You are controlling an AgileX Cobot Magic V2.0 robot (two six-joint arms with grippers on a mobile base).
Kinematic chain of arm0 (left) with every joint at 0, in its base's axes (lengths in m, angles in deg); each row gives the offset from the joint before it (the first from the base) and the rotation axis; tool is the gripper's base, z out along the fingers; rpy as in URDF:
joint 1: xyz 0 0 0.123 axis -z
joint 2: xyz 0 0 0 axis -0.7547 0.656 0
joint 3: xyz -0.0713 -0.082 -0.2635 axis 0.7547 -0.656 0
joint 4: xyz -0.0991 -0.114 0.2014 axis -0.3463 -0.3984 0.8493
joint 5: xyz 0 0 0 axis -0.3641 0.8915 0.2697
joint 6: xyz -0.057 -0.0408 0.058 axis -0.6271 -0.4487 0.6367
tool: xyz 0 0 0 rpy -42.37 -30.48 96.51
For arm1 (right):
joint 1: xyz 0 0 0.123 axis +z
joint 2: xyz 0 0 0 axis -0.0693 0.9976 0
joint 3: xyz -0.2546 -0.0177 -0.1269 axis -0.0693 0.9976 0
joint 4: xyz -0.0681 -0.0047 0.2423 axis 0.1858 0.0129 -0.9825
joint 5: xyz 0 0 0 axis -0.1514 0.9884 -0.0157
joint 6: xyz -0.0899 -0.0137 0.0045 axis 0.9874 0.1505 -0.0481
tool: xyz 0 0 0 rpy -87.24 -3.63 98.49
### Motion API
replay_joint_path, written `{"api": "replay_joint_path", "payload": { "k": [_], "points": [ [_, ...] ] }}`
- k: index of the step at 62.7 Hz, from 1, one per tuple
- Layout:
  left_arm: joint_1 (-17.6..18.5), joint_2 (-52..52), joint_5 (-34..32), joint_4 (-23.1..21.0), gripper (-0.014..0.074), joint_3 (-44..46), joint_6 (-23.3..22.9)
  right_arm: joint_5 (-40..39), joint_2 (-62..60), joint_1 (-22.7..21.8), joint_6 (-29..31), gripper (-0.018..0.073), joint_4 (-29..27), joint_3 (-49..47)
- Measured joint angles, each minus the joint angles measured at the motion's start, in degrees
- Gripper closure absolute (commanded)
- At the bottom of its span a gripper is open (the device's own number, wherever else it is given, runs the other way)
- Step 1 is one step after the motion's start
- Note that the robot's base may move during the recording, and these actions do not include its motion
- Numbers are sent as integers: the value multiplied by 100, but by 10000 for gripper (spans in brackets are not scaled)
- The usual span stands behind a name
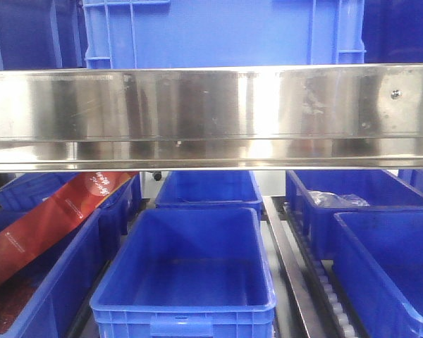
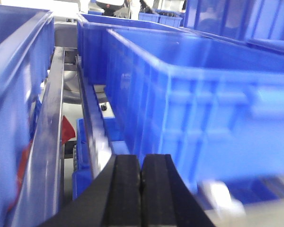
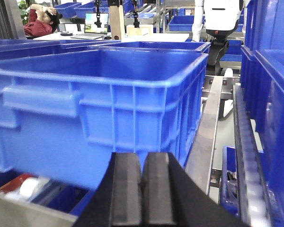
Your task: Place valve from conveyor to right shelf box
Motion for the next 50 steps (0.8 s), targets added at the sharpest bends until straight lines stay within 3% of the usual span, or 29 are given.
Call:
{"api": "replay_joint_path", "payload": {
  "k": [14, 42, 50],
  "points": [
    [0, -531, -14, 0, 708, -186, 0, 172, -639, 0, 0, 727, 0, 67],
    [-2, -556, -27, -4, 708, -186, 0, 183, -710, 0, 0, 727, 71, 81],
    [-2, -556, -38, -4, 708, -186, 0, -121, -915, -240, 0, 727, 249, 487]
  ]
}}
